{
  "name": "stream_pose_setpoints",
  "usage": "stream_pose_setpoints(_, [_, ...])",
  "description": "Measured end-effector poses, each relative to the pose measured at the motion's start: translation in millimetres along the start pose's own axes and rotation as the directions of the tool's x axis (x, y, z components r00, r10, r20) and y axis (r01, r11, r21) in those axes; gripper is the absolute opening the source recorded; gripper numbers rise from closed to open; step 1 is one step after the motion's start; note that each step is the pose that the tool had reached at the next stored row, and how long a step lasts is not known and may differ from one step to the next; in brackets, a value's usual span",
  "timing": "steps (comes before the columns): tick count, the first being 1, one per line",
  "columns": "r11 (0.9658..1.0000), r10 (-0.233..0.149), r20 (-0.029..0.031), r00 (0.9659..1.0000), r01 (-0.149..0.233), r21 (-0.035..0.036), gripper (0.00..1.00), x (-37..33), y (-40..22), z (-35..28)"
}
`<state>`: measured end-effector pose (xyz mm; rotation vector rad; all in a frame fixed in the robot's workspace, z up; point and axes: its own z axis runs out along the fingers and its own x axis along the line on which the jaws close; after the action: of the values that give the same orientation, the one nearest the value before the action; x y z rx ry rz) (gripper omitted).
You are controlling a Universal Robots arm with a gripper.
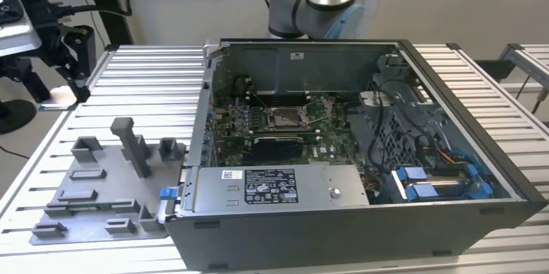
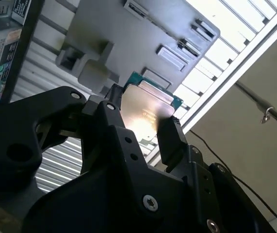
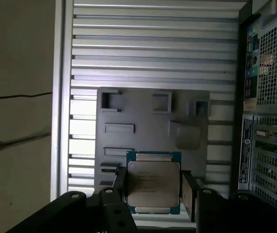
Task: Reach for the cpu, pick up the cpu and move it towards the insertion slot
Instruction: 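Pick up the cpu and move it towards the insertion slot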
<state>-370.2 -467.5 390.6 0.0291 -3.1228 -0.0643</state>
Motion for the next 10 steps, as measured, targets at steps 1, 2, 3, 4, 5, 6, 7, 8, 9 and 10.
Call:
stream_pose_setpoints(1, [1.0, 0.0, -0.0006, 1.0, 0.0, -0.0001, 0.0, -3.4, -0.1, 0.0])
stream_pose_setpoints(2, [1.0, 0.0, -0.0012, 1.0, 0.0, -0.0001, 0.0, -7.0, -0.1, -0.1])
stream_pose_setpoints(3, [1.0, 0.0, -0.0022, 1.0, 0.0, 0.0, 0.0, -11.2, -0.2, -0.2])
stream_pose_setpoints(4, [1.0, 0.0, -0.0029, 1.0, 0.0, 0.0, 0.0, -15.0, -0.3, -0.3])
stream_pose_setpoints(5, [1.0, 0.0, -0.0037, 1.0, 0.0, -0.0001, 0.0, -18.7, -0.4, -0.3])
stream_pose_setpoints(6, [1.0, 0.0, -0.0044, 1.0, 0.0, -0.0001, 0.0, -22.7, -0.4, -0.4])
stream_pose_setpoints(7, [1.0, 0.0, -0.0052, 1.0, 0.0, -0.0001, 0.0, -26.8, -0.5, -0.5])
stream_pose_setpoints(8, [1.0, 0.0, -0.0059, 1.0, 0.0, 0.0, 0.0, -30.9, -0.5, -0.6])
stream_pose_setpoints(9, [1.0, 0.0, -0.0066, 1.0, 0.0, -0.0001, 0.0, -34.8, -0.6, -0.7])
stream_pose_setpoints(10, [1.0, 0.0, -0.0072, 1.0, 0.0, -0.0001, 0.0, -38.6, -0.7, -0.7])
